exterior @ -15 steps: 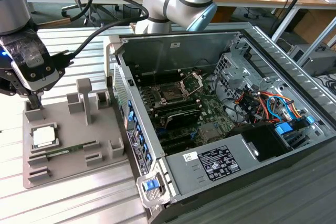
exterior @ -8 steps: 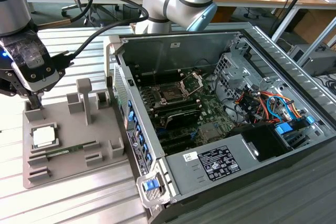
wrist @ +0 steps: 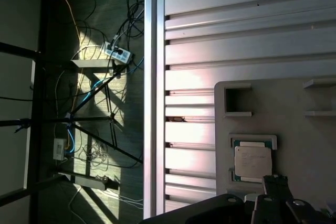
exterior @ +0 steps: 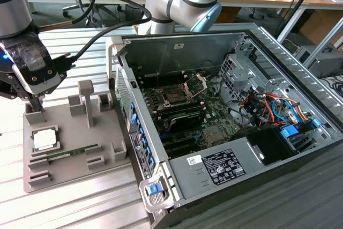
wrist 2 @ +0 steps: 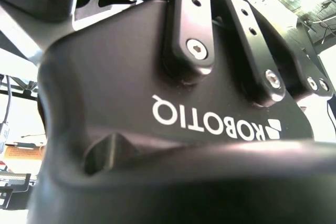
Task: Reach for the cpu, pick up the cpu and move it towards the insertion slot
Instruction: 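Reach for the cpu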
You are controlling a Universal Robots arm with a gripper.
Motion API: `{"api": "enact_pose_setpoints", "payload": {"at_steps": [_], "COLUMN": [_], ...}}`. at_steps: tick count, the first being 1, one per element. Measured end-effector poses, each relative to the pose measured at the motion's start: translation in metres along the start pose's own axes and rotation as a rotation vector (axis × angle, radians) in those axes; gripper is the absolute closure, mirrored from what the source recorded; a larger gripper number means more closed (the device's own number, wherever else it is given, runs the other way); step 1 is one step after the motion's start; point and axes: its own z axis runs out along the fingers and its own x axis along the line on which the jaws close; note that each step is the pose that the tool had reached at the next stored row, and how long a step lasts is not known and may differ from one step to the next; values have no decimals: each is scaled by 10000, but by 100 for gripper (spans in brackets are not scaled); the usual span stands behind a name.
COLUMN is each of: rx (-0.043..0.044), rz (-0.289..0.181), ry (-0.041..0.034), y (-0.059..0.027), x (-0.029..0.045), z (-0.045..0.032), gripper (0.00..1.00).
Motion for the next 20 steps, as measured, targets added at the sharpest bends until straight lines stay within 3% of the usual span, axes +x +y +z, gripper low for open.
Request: {"api": "enact_pose_setpoints", "payload": {"at_steps": [13,15,20], "rx": [0,0,0], "rz": [0,0,0], "ry": [0,0,0], "y": [-2,-5,-6], "x": [0,0,0], "z": [44,141,148], "gripper": [89,89,89]}}
